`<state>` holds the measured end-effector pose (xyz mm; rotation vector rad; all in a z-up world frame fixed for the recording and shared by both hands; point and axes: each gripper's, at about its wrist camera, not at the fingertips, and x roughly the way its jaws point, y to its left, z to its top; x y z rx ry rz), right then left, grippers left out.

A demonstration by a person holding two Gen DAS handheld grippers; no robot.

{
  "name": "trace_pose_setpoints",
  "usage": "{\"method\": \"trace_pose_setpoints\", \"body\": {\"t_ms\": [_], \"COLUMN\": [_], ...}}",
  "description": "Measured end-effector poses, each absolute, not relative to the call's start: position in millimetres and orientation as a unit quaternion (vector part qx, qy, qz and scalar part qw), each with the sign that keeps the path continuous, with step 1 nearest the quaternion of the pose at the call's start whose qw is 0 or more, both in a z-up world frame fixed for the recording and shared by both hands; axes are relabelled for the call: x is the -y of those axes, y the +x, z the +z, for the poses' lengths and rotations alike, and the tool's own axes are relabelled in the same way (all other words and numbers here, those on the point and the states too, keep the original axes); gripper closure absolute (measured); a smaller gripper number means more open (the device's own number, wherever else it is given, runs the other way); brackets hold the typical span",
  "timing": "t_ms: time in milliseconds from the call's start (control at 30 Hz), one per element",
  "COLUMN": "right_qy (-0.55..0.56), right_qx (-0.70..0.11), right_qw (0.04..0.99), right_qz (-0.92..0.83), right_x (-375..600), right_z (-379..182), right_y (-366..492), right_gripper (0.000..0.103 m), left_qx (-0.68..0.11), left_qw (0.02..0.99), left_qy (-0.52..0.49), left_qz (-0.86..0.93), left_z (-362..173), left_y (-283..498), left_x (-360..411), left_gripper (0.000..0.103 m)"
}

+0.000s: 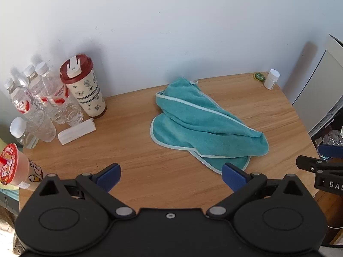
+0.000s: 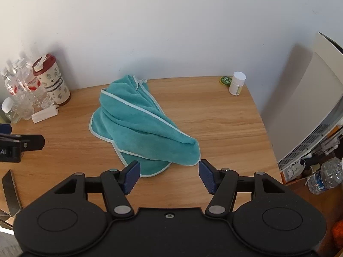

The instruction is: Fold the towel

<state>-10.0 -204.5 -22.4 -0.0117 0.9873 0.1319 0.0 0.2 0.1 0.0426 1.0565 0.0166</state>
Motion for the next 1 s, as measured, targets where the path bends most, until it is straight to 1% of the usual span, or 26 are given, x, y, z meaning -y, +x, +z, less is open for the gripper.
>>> {"method": "trace_pose_setpoints", "body": {"t_ms": [200, 500, 1000], "right_qy": [-0.031, -0.014, -0.023], "right_qx": [-0.467, -0.486, -0.469], "right_qw": [0.882, 0.872, 0.880], "right_qz": [0.055, 0.063, 0.073], "right_x": [195, 193, 193], "right_z": [-24, -27, -19], "right_y": [-17, -2, -4], "right_gripper": [0.037, 0.037, 0.037], "left_qx": [-0.495, -0.507, -0.499], "left_qw": [0.869, 0.861, 0.866], "left_qy": [0.022, 0.028, 0.030], "left_qz": [0.012, 0.018, 0.022], "left_z": [1, 3, 4], "left_y": [-1, 10, 4], "left_x": [-4, -8, -6], "left_gripper": [0.001, 0.001, 0.001]}}
